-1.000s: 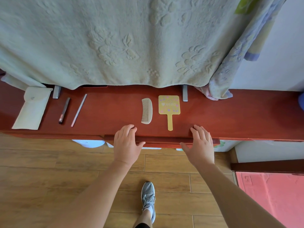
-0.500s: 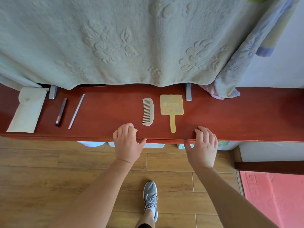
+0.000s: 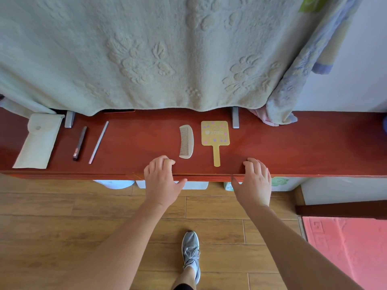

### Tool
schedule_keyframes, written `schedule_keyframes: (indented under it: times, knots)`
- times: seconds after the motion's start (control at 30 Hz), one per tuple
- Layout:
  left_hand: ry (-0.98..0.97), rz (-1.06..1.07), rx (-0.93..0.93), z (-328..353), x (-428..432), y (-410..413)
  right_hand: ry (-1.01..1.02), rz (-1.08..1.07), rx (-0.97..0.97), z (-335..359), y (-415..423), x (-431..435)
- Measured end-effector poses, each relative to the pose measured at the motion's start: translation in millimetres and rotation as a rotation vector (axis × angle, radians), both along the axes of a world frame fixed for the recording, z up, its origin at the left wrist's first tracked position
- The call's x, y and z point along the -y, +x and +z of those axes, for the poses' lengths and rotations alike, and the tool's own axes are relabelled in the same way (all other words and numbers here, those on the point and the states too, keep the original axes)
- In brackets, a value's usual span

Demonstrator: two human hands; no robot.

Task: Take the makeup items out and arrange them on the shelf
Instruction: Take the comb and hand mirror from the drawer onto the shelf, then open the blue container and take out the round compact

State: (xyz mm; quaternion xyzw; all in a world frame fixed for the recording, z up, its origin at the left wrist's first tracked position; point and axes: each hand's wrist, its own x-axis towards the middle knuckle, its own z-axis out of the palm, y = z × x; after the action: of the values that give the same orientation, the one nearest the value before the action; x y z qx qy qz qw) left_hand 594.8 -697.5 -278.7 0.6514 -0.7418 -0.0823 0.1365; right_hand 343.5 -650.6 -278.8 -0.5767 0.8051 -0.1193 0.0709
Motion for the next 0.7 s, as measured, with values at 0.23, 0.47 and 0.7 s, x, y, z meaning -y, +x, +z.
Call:
schedule_keyframes:
  times: [0.23,0.47,0.7]
  knots:
    - [0.126,-0.016,-0.016,28,-6,-4,0.2,0.075,0.099,34,-7,1]
    - [0.148,-0.059,-0.042,63,-14,-11,0.23,0.148,0.143,66,-12,-15]
    - [0.116,-0.168,-0.004,113,-38,-25,0.192,0.169,0.117,120,-8,-31]
